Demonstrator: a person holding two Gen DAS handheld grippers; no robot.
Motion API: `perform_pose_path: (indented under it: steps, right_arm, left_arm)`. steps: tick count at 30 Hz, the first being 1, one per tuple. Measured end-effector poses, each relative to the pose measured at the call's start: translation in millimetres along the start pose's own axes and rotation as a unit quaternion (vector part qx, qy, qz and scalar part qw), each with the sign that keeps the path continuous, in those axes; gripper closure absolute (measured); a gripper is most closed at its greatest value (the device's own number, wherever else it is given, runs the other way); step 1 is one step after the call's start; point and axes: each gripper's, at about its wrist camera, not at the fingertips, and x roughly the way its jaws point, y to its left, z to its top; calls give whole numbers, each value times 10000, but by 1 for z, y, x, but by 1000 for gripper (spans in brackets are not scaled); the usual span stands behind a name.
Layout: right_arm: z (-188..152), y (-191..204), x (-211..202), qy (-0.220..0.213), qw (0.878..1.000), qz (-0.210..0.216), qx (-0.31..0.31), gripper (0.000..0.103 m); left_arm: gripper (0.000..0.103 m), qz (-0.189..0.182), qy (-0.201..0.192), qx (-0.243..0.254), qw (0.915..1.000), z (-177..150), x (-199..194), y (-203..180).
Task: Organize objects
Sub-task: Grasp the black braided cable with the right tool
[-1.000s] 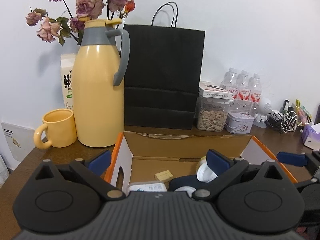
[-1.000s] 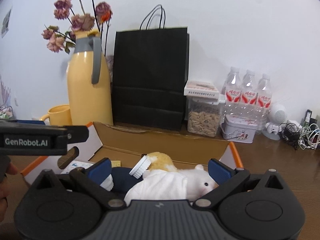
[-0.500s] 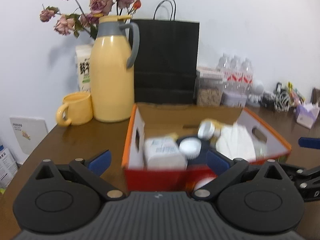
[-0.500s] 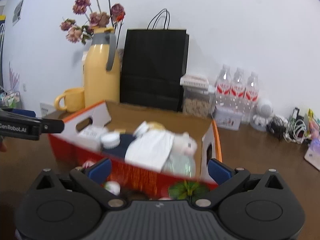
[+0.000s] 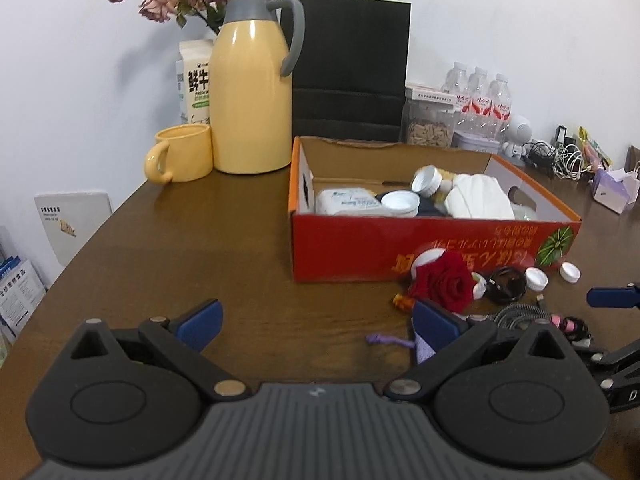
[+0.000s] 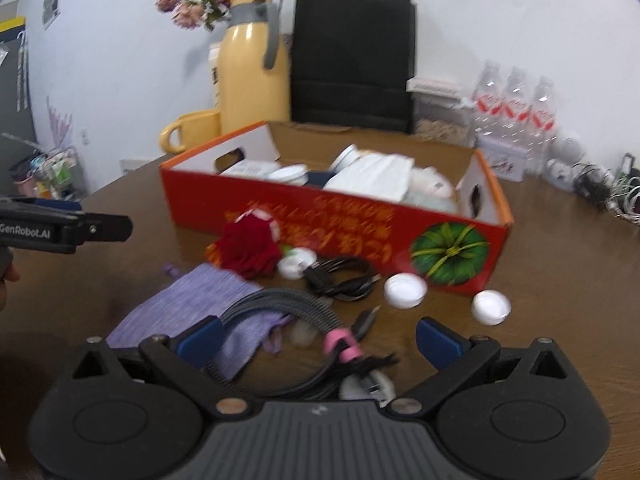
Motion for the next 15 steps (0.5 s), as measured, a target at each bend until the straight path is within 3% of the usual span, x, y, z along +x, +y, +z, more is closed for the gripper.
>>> perform_pose_path:
  steps: [10,15]
  right_arm:
    - [4,9,29,539,9983,233,52,0]
    - [0,15,33,431,9990,80,-43,0]
  left_arm:
    - [0,38,-21,-119,9999,-4,-10,8]
    - [0,38,49,-168,9998,-7,-9,12]
